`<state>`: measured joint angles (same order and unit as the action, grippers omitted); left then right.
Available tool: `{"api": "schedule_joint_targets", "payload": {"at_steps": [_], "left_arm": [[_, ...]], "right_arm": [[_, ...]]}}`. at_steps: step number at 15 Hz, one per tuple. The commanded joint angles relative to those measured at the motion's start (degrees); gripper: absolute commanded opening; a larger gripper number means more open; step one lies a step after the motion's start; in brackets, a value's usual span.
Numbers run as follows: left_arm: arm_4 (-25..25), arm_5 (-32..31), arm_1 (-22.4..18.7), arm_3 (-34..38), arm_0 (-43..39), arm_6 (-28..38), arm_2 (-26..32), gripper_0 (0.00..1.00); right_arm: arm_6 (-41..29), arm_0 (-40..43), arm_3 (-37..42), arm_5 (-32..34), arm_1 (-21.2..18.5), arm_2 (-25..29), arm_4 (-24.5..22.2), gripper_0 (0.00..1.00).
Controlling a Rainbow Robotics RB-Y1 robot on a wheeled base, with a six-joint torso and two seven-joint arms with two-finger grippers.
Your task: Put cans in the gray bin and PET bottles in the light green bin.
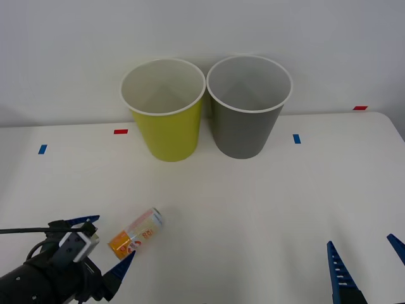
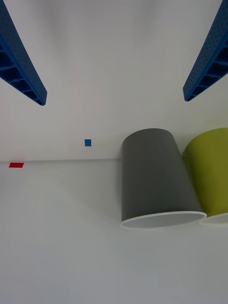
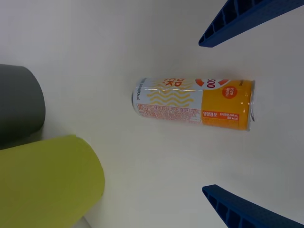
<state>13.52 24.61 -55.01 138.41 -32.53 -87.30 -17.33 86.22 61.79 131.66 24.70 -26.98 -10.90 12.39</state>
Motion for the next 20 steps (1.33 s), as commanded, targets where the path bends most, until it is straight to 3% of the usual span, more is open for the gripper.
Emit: {"api": "schedule_joint_targets", "payload": {"at_steps": [1, 7, 14, 20], "left_arm": [[3.9, 9.1, -0.1, 3.3, 4.3, -0.8, 0.0, 1.00], [15.8, 17.8, -2.2, 3.3, 13.1, -5.5, -1.0, 1.00], [15.9, 28.3, -3.5, 3.3, 25.2, -2.9, -8.1, 1.00], [15.9, 29.4, -4.1, 0.8, 29.2, 0.8, -11.0, 1.00]], "right_arm": [[0.0, 0.0, 0.0, 0.0, 0.0, 0.0, 0.0, 1.00], [0.0, 0.0, 0.0, 0.0, 0.0, 0.0, 0.0, 1.00], [0.0, 0.0, 0.0, 0.0, 0.0, 0.0, 0.0, 1.00], [0.0, 0.0, 0.0, 0.0, 0.0, 0.0, 0.0, 1.00]]}}
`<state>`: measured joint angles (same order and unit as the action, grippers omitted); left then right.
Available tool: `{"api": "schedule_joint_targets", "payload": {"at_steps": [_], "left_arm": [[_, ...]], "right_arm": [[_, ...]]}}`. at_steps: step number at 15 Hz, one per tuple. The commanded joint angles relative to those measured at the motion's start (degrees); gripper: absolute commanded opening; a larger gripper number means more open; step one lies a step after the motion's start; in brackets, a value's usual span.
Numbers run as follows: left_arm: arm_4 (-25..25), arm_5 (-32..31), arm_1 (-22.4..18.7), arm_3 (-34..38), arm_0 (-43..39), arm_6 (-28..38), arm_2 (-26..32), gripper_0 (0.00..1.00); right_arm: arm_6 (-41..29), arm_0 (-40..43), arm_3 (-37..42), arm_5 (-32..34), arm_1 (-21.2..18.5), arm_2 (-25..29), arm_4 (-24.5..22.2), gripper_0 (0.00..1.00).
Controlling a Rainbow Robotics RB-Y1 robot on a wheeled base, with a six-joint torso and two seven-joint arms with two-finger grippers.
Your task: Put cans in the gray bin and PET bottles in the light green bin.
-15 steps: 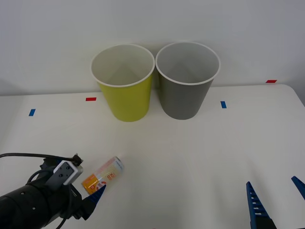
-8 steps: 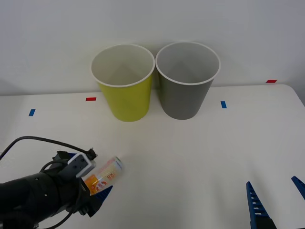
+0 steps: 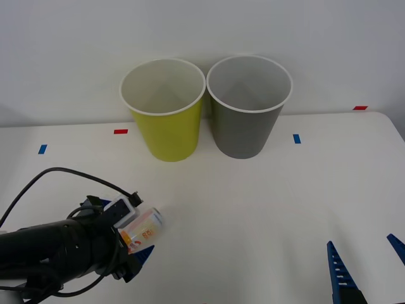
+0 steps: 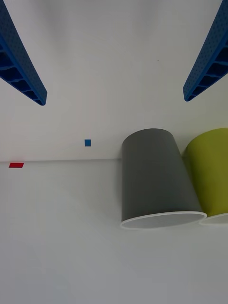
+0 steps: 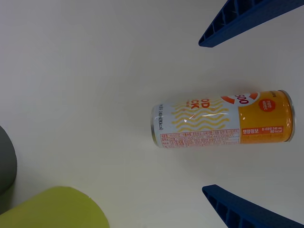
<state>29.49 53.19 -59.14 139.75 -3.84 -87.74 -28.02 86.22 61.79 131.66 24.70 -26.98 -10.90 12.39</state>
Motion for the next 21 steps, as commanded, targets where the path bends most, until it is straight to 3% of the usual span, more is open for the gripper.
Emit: {"api": "schedule_joint_targets", "payload": {"at_steps": [1, 4, 9, 11, 16, 21], "left_arm": [[0.0, 2.5, 0.6, -0.5, 0.7, 2.0, -0.3, 1.00], [-0.1, 5.7, 0.5, -0.5, 1.9, 8.2, -0.7, 1.00], [-0.7, 13.3, 1.0, -0.7, 11.0, 15.1, -8.5, 1.00], [-0.7, 15.1, 1.8, -2.4, 14.3, 15.7, -10.6, 1.00], [-0.6, 18.2, 8.2, -8.4, 17.3, 14.6, -10.8, 1.00], [0.3, 20.4, 10.2, -13.2, 19.4, 15.1, -10.8, 1.00]], "right_arm": [[0.0, 0.0, 0.0, 0.0, 0.0, 0.0, 0.0, 1.00], [0.0, 0.0, 0.0, 0.0, 0.0, 0.0, 0.0, 1.00], [0.0, 0.0, 0.0, 0.0, 0.0, 0.0, 0.0, 1.00], [0.0, 0.0, 0.0, 0.0, 0.0, 0.0, 0.0, 1.00], [0.0, 0.0, 0.0, 0.0, 0.0, 0.0, 0.0, 1.00], [0.0, 0.0, 0.0, 0.0, 0.0, 0.0, 0.0, 1.00]]}}
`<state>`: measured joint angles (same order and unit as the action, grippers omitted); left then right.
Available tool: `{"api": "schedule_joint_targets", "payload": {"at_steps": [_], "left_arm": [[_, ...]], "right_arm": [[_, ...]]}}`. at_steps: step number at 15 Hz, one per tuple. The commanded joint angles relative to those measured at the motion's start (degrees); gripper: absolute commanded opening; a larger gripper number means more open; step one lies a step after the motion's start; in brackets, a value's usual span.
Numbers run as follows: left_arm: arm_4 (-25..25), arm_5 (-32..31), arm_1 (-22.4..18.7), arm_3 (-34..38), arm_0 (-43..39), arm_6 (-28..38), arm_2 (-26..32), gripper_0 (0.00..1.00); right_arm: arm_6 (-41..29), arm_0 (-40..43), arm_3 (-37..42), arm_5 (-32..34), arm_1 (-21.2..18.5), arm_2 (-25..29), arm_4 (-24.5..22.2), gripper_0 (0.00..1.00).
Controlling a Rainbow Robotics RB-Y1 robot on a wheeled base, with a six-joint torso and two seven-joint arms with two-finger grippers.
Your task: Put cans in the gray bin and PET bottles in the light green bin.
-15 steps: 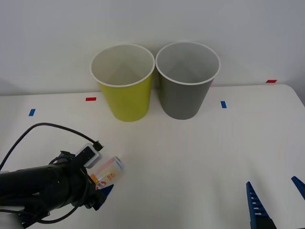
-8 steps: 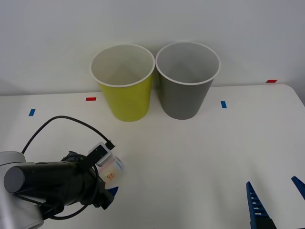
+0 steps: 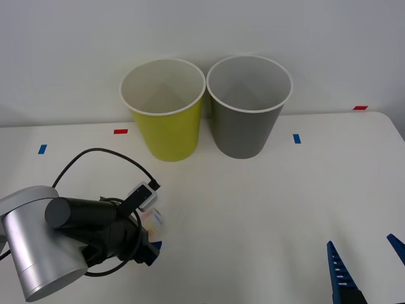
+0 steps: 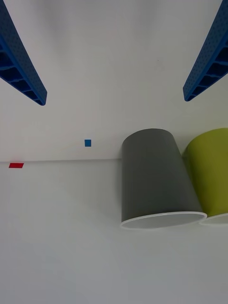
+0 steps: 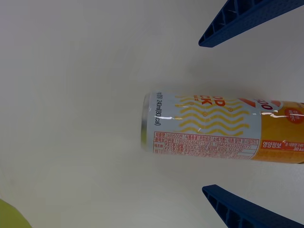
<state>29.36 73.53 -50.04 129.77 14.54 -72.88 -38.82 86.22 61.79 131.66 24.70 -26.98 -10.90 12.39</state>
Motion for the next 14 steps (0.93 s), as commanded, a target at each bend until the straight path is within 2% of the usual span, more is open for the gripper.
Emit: {"api": "schedule_joint_targets", "payload": {"at_steps": [1, 4, 7, 14], "left_arm": [[0.6, 0.1, 2.0, -4.3, 1.4, 0.6, 0.0, 1.00], [1.0, 3.5, 4.3, -5.4, 1.9, 1.8, 0.0, 1.00], [3.2, 3.6, 5.3, -7.8, 3.6, 2.7, 0.0, 1.00], [3.4, 5.7, 7.9, -10.3, 5.1, 2.2, 0.0, 1.00]], "right_arm": [[0.0, 0.0, 0.0, 0.0, 0.0, 0.0, 0.0, 1.00], [0.0, 0.0, 0.0, 0.0, 0.0, 0.0, 0.0, 1.00], [0.0, 0.0, 0.0, 0.0, 0.0, 0.0, 0.0, 1.00], [0.0, 0.0, 0.0, 0.0, 0.0, 0.0, 0.0, 1.00]]}}
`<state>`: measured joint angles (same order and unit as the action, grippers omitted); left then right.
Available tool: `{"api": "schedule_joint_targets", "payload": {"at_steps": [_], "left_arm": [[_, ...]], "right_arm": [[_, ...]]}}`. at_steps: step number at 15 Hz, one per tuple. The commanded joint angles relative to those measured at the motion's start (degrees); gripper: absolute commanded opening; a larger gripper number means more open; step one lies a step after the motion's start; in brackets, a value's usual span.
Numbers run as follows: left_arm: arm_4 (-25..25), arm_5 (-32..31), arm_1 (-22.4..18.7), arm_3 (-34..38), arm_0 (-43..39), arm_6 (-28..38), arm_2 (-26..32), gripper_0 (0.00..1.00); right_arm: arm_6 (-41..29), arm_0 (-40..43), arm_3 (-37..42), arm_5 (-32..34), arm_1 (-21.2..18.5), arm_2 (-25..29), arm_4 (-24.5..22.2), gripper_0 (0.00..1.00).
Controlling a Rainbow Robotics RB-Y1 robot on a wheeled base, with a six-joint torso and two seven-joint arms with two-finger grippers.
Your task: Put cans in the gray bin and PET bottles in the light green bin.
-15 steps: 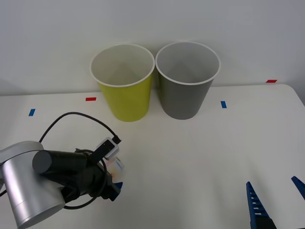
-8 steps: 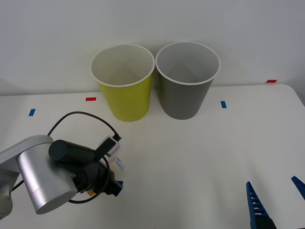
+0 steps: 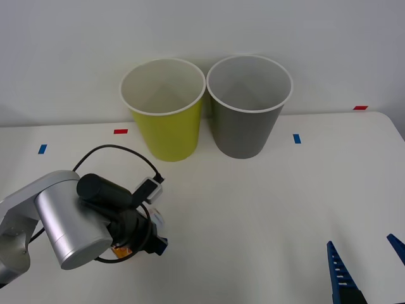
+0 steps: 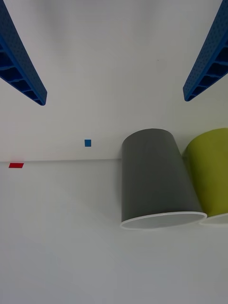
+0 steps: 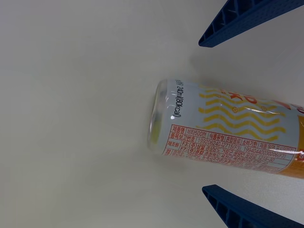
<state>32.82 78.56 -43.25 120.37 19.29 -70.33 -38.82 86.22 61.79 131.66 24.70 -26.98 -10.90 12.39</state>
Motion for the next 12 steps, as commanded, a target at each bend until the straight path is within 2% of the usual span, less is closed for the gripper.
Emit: {"api": "schedule_joint_targets", "payload": {"at_steps": [1, 12], "left_arm": [[-0.1, 1.5, 1.6, -0.9, 0.4, -0.4, 0.0, 1.00], [0.4, 3.0, 4.8, -7.8, 3.5, -2.9, 0.0, 1.00]], "right_arm": [[0.0, 0.0, 0.0, 0.0, 0.0, 0.0, 0.0, 1.00], [0.0, 0.0, 0.0, 0.0, 0.0, 0.0, 0.0, 1.00]]}}
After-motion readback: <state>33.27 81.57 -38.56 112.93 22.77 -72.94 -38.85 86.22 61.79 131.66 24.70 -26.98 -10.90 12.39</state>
